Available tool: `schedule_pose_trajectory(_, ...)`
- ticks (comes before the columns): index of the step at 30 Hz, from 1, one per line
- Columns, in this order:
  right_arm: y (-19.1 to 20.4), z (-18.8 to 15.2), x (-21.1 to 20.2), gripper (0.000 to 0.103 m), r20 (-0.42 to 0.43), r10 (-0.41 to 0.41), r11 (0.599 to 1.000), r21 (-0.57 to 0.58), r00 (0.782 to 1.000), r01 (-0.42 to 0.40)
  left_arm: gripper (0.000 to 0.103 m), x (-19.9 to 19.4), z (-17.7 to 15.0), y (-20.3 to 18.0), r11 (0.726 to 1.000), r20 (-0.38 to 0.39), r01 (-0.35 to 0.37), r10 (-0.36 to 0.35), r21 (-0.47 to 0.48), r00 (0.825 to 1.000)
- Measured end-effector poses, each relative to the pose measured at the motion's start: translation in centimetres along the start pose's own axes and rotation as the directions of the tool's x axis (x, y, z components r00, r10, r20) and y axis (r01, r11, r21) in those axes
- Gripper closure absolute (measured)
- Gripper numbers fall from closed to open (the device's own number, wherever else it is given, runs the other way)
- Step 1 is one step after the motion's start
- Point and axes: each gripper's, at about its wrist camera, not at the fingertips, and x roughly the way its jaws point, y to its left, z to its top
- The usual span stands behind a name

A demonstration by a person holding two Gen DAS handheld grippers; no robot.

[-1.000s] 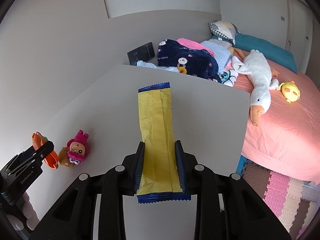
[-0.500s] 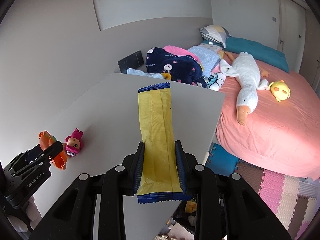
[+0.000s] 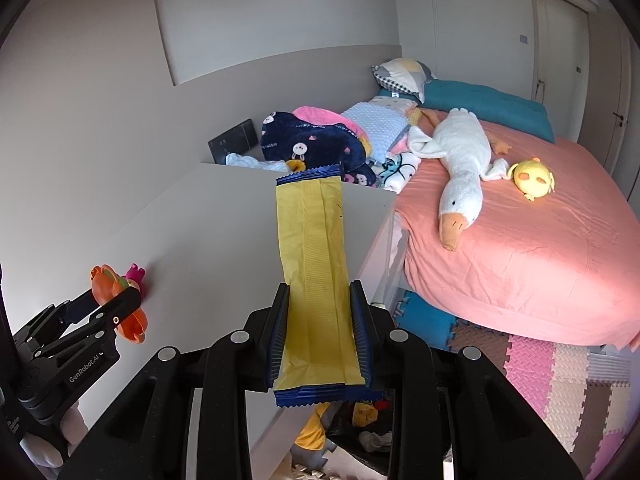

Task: Collect trash
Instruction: 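Carry the orange toy and yellow bar toward the black bin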

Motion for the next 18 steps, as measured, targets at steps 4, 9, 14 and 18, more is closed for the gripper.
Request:
schedule_pose_trajectory(4,-1.4,-0.2,-0.9,0.072,0.009,-0.013,1.000,0.014,1.000,0.013,0.049,-0.1,0.2,-1.7,1.000,0.002,0.014,-0.014,0.024,1.000)
schedule_pose_trajectory(9,-3.2,-0.6,-1.9,0.072,0.018,-0.034,0.999,0.032,0.999,0.034,0.049,0.0,0.3,-3.7,0.998,0.002,0.036,-0.037,0.051,0.999)
schedule_pose_trajectory(14,-5.2,-1.1,-2.6,0.072,0.023,-0.058,0.997,0.061,0.998,0.056,0.049,0.2,0.1,-5.7,0.995,-0.004,0.071,-0.071,0.069,0.997)
schedule_pose_trajectory(18,-7.0,-1.3,-3.3,0.072,0.028,-0.082,0.993,0.089,0.996,0.080,0.049,0.3,0.0,-7.4,0.992,-0.009,0.093,-0.093,0.091,0.996)
